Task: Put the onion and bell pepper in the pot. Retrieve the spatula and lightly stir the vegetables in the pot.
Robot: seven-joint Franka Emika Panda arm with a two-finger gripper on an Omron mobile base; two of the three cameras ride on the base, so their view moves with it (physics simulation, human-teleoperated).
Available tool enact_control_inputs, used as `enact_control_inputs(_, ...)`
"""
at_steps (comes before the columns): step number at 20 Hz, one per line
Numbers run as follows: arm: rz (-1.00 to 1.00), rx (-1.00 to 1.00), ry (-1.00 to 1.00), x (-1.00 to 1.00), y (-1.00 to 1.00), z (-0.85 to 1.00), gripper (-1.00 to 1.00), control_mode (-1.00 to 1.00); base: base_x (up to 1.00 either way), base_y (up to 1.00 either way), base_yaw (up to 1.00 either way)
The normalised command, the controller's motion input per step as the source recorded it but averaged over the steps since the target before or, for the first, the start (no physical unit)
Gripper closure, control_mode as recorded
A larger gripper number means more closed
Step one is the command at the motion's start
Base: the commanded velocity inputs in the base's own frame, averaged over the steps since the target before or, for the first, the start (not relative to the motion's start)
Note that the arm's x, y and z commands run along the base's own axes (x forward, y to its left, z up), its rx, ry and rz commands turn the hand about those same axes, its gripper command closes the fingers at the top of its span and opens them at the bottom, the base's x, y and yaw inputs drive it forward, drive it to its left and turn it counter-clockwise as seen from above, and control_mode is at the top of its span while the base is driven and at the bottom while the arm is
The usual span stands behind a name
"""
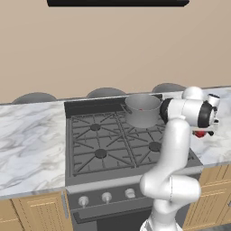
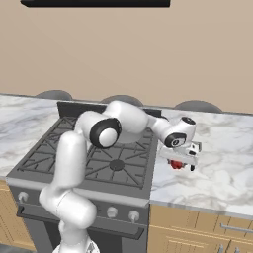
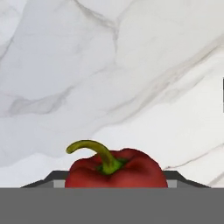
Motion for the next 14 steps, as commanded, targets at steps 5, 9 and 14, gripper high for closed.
enact_control_inputs(5,-0.01,0.00,-0.07,-0.02,0.51,0.20,1.00,-1.00,0.00,0.00,0.00)
enact_control_inputs(9,0.00,0.00,-0.17,0.00,0.66,0.44,1.00,-1.00,0.00,0.00,0.00)
enact_control_inputs(14,0.00,0.00,-0.30,0.00,0.72,0.55,1.00,-1.00,0.00,0.00,0.00)
